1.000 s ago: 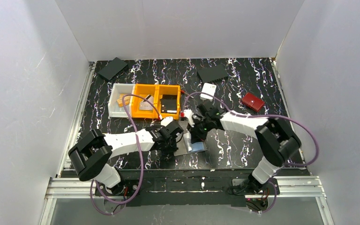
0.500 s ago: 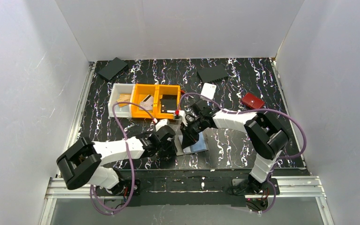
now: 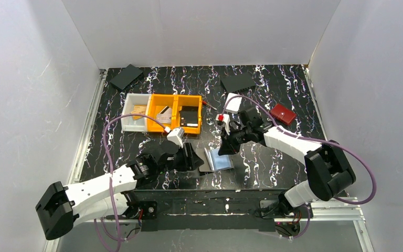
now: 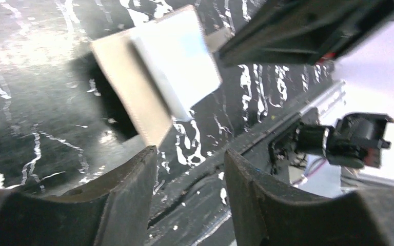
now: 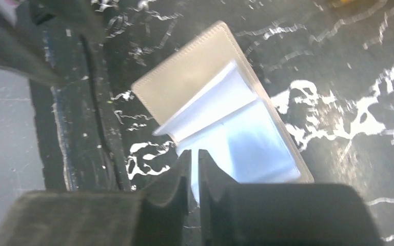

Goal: Take the credit cards out of the card holder
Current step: Open the card holder at the center of the board.

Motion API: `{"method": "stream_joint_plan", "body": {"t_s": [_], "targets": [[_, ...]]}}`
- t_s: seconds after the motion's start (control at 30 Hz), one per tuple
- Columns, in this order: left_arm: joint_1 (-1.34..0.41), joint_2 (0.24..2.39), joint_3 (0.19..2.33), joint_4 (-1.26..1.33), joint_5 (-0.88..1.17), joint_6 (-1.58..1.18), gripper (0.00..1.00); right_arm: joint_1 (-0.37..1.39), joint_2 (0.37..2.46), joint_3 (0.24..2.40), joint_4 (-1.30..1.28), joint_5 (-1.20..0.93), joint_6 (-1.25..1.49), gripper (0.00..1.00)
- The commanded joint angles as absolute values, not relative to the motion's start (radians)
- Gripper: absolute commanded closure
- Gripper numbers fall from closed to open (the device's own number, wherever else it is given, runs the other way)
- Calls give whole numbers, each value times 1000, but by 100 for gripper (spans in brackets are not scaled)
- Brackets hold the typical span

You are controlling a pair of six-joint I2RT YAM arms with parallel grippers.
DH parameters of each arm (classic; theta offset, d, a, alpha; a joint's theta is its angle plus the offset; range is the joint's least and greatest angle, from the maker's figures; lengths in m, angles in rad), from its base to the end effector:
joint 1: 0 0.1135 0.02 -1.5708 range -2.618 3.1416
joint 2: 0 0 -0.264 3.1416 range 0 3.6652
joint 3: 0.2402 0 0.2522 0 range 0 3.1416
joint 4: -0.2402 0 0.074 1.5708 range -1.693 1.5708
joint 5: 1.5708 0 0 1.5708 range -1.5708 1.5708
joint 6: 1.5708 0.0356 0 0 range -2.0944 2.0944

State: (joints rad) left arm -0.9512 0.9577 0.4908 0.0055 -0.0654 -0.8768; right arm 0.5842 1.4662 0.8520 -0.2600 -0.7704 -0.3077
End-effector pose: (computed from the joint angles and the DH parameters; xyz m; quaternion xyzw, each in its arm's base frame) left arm 0.1250 -0.1712 0.2240 0.0144 0.8497 -0.3999 0.3434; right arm 0.2291 0.1812 0.2076 -0.4914 0.7306 0.3934 0.2646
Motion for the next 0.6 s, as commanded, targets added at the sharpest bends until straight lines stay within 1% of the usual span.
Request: {"method": "stream_joint_plan", "body": {"t_s": [0.0,0.07,0.13,0.37,0.47,0.57], "targets": [[-950,999,571,73,90,-810,57,578,1437,809,-204,-633,-278,89],[-951,1073,635,75,133,-810,67,578,1459,814,-214,-584,-285,95],[-957,1153,698,75,155,-800,72,578,1485,827,-230,-542,-295,99],[-966,1406,823,100,163,-763,74,575,1487,822,-227,-437,-308,99],[-966,1513,848,99,147,-756,77,575,1511,829,-238,-426,-318,99],[-962,1565,839,84,102,-772,81,575,1521,830,-241,-419,-322,99]]}}
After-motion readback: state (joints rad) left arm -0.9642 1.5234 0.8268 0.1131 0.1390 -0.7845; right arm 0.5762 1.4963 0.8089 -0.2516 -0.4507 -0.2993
